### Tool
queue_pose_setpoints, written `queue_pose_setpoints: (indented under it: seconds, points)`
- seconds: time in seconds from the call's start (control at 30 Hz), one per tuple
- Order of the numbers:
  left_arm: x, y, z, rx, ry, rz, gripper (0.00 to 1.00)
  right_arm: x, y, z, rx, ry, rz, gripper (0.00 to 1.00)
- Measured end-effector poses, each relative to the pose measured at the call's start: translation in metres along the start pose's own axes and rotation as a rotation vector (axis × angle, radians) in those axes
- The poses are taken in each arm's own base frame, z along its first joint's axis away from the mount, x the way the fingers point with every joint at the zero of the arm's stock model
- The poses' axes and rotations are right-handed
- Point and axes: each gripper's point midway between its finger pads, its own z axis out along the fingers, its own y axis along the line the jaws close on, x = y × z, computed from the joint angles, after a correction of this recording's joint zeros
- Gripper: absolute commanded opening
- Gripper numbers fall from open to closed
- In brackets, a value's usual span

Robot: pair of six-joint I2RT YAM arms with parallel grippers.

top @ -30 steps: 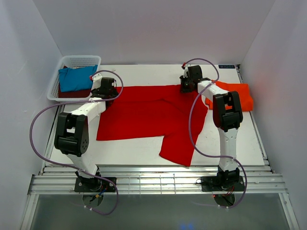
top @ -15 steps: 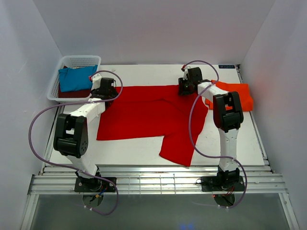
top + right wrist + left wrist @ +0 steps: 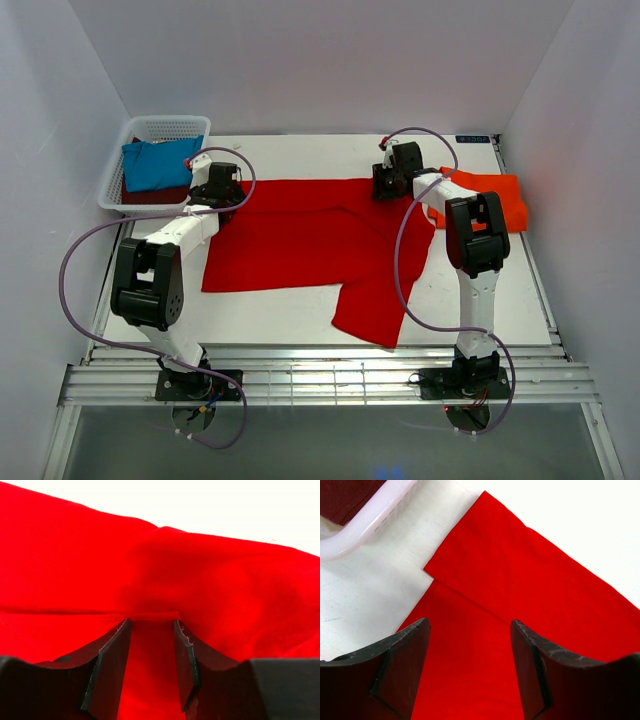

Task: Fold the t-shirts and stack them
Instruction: Fold the tshirt

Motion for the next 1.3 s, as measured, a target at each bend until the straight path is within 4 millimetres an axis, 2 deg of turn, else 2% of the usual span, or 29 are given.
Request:
queue_pose_setpoints:
  seconds: [0.5, 0.7, 0.9, 1.17, 1.23, 1.27, 1.3]
  points:
    - [0.002, -0.002, 0.000, 0.013, 0.007, -0.001, 0.78, 0.001, -0.006, -0.001, 0.029, 0.003, -0.015, 0.46]
    - [0.011, 0.000, 0.000, 0.028, 0.023, 0.011, 0.79, 0.000, -0.007, -0.003, 0.039, 0.013, -0.018, 0.45]
    - [0.010, -0.001, -0.001, 0.034, 0.018, 0.014, 0.79, -0.003, -0.007, -0.003, 0.037, 0.013, -0.019, 0.33]
    - [0.006, -0.003, -0.002, 0.040, 0.008, 0.009, 0.79, 0.002, -0.005, 0.001, 0.021, 0.029, -0.016, 0.30]
    - [0.006, -0.003, -0.002, 0.040, 0.008, 0.009, 0.79, 0.003, -0.005, 0.001, 0.020, 0.029, -0.016, 0.25]
    - [0.006, -0.003, -0.002, 0.040, 0.008, 0.009, 0.79, 0.002, -0.005, 0.001, 0.019, 0.029, -0.016, 0.14]
    - [0.006, -0.003, -0.002, 0.040, 0.008, 0.009, 0.79, 0.002, -0.005, 0.001, 0.018, 0.029, -0.018, 0.10]
